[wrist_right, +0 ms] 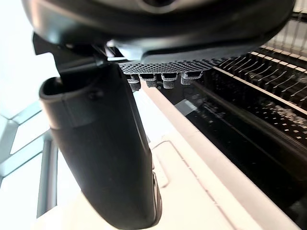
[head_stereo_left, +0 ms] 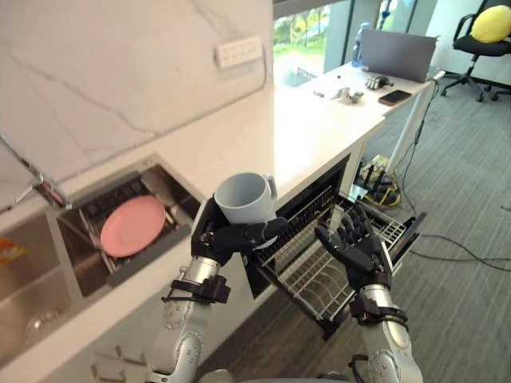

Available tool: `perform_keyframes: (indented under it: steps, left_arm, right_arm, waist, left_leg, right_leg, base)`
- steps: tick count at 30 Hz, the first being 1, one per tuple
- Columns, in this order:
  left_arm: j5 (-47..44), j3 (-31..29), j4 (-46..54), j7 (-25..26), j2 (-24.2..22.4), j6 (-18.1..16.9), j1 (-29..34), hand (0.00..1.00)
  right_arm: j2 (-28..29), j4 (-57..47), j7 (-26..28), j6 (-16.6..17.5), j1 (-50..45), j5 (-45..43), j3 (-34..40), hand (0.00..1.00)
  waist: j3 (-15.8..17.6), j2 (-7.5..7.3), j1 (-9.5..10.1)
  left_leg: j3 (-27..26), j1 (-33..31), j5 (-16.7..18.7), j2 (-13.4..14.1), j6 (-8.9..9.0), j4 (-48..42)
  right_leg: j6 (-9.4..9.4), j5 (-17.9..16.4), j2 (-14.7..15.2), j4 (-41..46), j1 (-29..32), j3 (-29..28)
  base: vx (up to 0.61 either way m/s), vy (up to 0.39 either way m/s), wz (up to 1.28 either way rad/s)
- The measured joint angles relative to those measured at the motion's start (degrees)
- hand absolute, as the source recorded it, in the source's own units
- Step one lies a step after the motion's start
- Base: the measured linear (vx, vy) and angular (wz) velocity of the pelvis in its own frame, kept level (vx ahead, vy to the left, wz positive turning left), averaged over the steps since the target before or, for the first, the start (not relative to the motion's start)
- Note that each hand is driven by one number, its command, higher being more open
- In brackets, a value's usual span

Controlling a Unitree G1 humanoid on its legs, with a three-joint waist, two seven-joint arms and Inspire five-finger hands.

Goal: Walk over to the sink, pick up the cup, carry it to the dishwasher, place the cup inside the dishwasher, then close the dishwasher door

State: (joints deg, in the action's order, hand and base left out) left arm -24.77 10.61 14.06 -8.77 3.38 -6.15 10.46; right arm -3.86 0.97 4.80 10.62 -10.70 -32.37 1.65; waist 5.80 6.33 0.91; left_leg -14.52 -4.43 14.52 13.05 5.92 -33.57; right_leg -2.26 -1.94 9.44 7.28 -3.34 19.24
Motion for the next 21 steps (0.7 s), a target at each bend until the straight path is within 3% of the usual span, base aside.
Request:
perform_keyframes:
  steps: [1,2,3,4,5,7,8,10,16,21]
  left_arm:
    - [0.35,0.0,0.0,0.01,-0.02,-0.17,0.0,0.0]
    - [1.42,0.01,0.03,0.16,-0.31,-1.0,-0.09,0.0]
    - [1.75,0.02,-0.07,0.29,-0.91,-1.42,-0.18,0.0]
    - [1.77,-0.01,-0.56,0.5,-0.83,-1.51,-0.21,0.0]
    - [1.8,0.0,-0.72,1.82,0.22,-1.55,-0.57,0.0]
    - [1.83,-0.17,-0.71,2.4,0.8,-1.57,-0.93,0.0]
    - [2.12,-0.34,-0.72,2.53,0.92,-1.57,-1.09,0.0]
    - [3.62,-0.71,-0.71,2.36,0.86,-1.56,-1.08,0.0]
    - [11.06,-2.23,-0.68,1.86,0.94,-1.55,-1.07,0.0]
    - [20.86,-4.08,-0.66,3.36,1.02,-1.51,-1.18,0.0]
  right_arm:
    - [-0.05,0.0,0.15,0.1,0.29,0.0,0.0,1.0]
    - [-0.59,-0.03,1.28,0.67,1.01,-0.13,-0.07,1.0]
    - [-2.01,0.09,2.42,0.97,1.18,-1.16,-0.15,1.0]
    - [-2.1,0.79,2.83,0.79,1.19,-2.29,-0.28,1.0]
    - [-1.92,0.54,4.49,0.76,0.94,-4.93,-0.09,1.0]
    - [-1.93,0.05,6.17,0.76,1.31,-7.14,0.42,1.0]
    - [-2.06,-0.24,8.16,0.63,1.74,-9.78,0.89,1.0]
    - [-2.39,-0.25,15.89,-3.06,3.34,-20.87,2.53,1.0]
    - [-4.56,-3.71,27.26,-9.5,5.68,-28.02,3.14,1.0]
    - [-5.11,-4.67,28.67,-12.9,5.73,-28.44,2.95,1.0]
  waist:
    - [-0.01,0.0,-0.01]
    - [-0.32,0.49,-0.2]
    - [-1.04,2.18,-0.2]
    - [-1.37,1.43,-0.34]
    - [-1.97,-0.71,-1.22]
    - [-2.13,-1.41,-1.72]
    - [-2.08,-1.48,-1.83]
    - [-2.05,-1.39,-1.73]
    - [-2.06,-1.41,-1.75]
    - [-2.05,-1.42,-1.82]
  left_leg:
    - [0.33,0.06,-0.13,-0.65,-0.25,2.75]
    - [2.38,0.39,-4.85,-2.61,-1.17,16.04]
    - [4.03,-0.13,-14.35,-2.4,-0.09,20.82]
    - [3.35,0.77,-14.39,-3.07,-0.4,20.92]
    - [2.71,2.64,-15.67,-5.23,-1.0,25.75]
    - [2.63,3.69,-17.6,-6.73,-1.43,29.81]
    - [2.62,4.74,-18.99,-7.61,-1.69,32.71]
    - [2.91,6.3,-20.69,-8.38,-1.8,36.28]
    - [3.67,7.06,-21.18,-7.97,-1.36,37.54]
    - [3.5,7.02,-21.38,-7.51,-1.06,38.01]
  right_leg:
    - [-0.59,0.37,0.14,-0.15,-0.04,-0.45]
    - [-1.47,0.69,0.1,-0.59,0.01,-2.12]
    - [-2.73,0.48,-1.24,-0.78,0.13,-3.74]
    - [-3.11,0.49,-0.72,-0.88,-0.12,-4.42]
    - [-3.89,0.84,1.16,-2.06,-0.01,-4.45]
    - [-4.39,1.12,2.16,-2.67,0.25,-4.1]
    - [-4.74,1.14,2.7,-2.76,0.35,-3.81]
    - [-5.32,1.09,3.13,-3.17,-0.11,-3.08]
    - [-5.33,1.32,2.01,-5.21,-1.69,-1.57]
    - [-5.1,2.29,1.12,-7.18,-2.15,-1.56]
  base:
    - [0.15,0.073,-0.6]
    - [0.2,0.139,-0.73]
    - [0.2,0.146,-0.72]
    - [0.23,0.164,-0.4]
    - [0.15,0.106,-0.07]
    - [0.1,0.082,0.11]
    - [0.07,0.058,0.2]
    - [0.05,0.029,0.16]
    - [-0.01,-0.022,0.08]
    - [0.0,-0.012,-0.02]
